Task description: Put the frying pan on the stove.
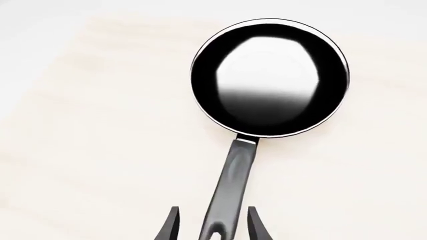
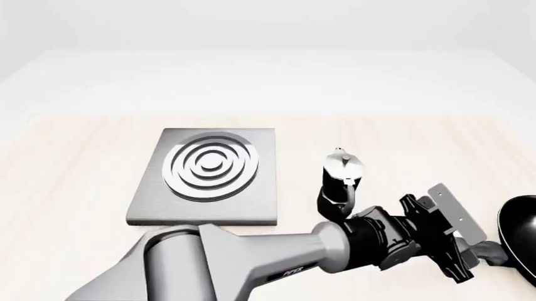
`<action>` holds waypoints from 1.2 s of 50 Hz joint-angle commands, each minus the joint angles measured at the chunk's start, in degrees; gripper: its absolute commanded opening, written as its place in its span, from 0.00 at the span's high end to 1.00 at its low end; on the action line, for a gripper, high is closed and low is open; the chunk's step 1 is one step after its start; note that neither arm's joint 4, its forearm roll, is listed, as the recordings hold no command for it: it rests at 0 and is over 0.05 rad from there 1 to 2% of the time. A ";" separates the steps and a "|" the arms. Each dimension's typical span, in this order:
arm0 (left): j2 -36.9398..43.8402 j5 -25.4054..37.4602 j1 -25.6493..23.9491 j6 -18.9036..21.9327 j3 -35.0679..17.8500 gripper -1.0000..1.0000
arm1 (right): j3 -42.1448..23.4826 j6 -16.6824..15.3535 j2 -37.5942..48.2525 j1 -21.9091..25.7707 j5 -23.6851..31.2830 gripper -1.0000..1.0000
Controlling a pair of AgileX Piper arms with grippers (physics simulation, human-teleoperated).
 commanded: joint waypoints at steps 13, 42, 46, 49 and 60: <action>3.36 2.25 0.11 1.03 -3.41 0.00 | -0.03 0.06 0.00 0.23 0.02 0.00; 4.96 3.63 -0.39 1.48 -5.24 0.00 | -0.27 -0.09 0.00 0.65 0.06 0.00; 5.29 3.75 -0.51 1.50 -5.56 0.00 | -0.25 -0.21 0.00 0.84 0.09 0.00; 5.73 3.98 -0.52 1.68 -5.91 0.00 | -0.24 -0.19 0.00 0.84 0.09 0.00; 7.55 5.65 -0.59 2.41 -8.17 0.00 | -0.37 -0.38 0.00 1.05 0.11 0.00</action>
